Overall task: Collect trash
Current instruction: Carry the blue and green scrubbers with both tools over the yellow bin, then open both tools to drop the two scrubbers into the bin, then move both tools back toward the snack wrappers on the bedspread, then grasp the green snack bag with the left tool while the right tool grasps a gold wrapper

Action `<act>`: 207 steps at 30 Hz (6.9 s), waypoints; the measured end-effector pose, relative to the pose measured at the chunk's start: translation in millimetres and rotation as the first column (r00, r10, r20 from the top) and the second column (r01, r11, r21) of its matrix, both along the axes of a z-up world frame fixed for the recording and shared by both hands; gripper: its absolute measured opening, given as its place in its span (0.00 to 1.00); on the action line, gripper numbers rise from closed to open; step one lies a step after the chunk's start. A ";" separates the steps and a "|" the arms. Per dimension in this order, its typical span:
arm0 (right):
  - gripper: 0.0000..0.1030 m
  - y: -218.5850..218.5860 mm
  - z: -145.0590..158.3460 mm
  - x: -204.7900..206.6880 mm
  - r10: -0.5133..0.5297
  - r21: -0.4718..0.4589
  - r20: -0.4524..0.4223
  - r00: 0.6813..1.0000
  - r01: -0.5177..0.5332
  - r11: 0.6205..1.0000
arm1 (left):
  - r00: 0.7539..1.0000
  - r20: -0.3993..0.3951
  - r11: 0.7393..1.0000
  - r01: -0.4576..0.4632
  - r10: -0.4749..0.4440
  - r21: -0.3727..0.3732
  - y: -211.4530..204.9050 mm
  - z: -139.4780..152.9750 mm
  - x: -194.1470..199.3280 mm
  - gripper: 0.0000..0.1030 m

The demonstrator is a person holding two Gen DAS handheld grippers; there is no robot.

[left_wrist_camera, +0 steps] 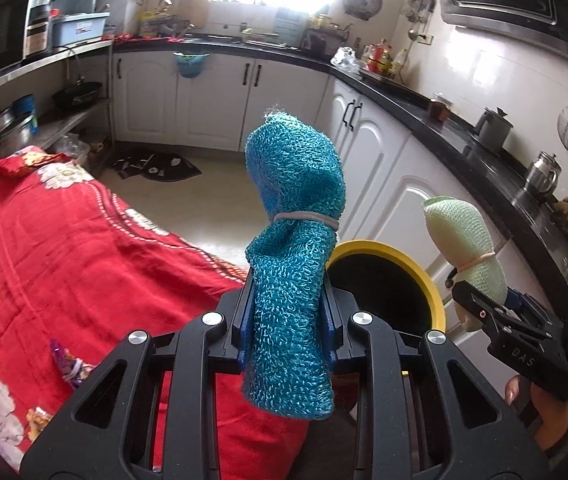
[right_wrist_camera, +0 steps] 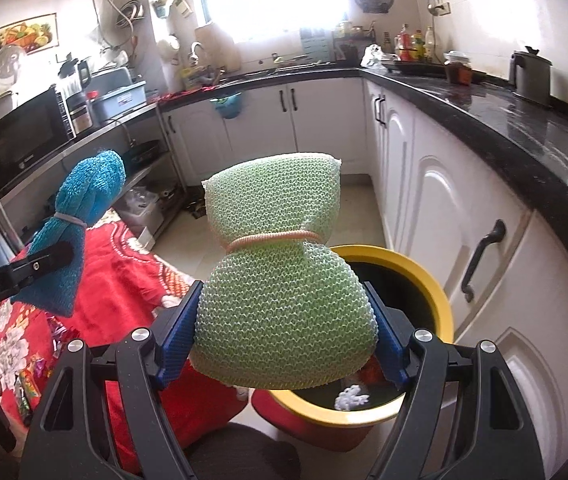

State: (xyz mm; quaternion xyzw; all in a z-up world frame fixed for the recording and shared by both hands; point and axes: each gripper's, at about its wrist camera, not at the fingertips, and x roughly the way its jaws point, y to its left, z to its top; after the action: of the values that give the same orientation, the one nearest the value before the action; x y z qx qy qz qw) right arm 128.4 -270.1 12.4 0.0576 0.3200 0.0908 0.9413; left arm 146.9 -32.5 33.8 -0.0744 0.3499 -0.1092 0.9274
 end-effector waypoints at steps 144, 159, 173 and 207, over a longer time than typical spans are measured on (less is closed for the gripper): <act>0.84 245.4 -61.2 -66.7 0.638 -0.116 -0.167 0.752 -0.658 0.744 | 0.857 -0.168 0.871 -0.491 0.487 0.025 201.9 -65.3 -141.0 0.89; 0.39 286.5 -95.5 -64.3 0.707 -0.157 -0.280 0.650 -0.757 0.634 | 0.818 -0.388 0.851 -0.507 0.425 -0.137 208.2 -115.1 -158.9 0.69; 0.01 253.9 -90.4 -44.1 0.658 -0.022 -0.273 0.702 -0.688 0.725 | 0.875 -0.317 0.909 -0.409 0.365 -0.084 181.5 -105.8 -146.0 0.26; 0.05 262.3 -66.2 -61.6 0.796 -0.081 -0.235 0.558 -0.827 0.556 | 0.934 -0.170 0.934 -0.337 0.314 -0.123 174.3 -43.0 -120.7 0.20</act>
State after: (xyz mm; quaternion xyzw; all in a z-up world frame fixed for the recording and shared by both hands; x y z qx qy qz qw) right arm 66.8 -7.9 -53.8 -0.1755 0.3966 0.4804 0.7623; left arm 26.2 141.8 -9.2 -0.2086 0.3909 0.0261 0.8961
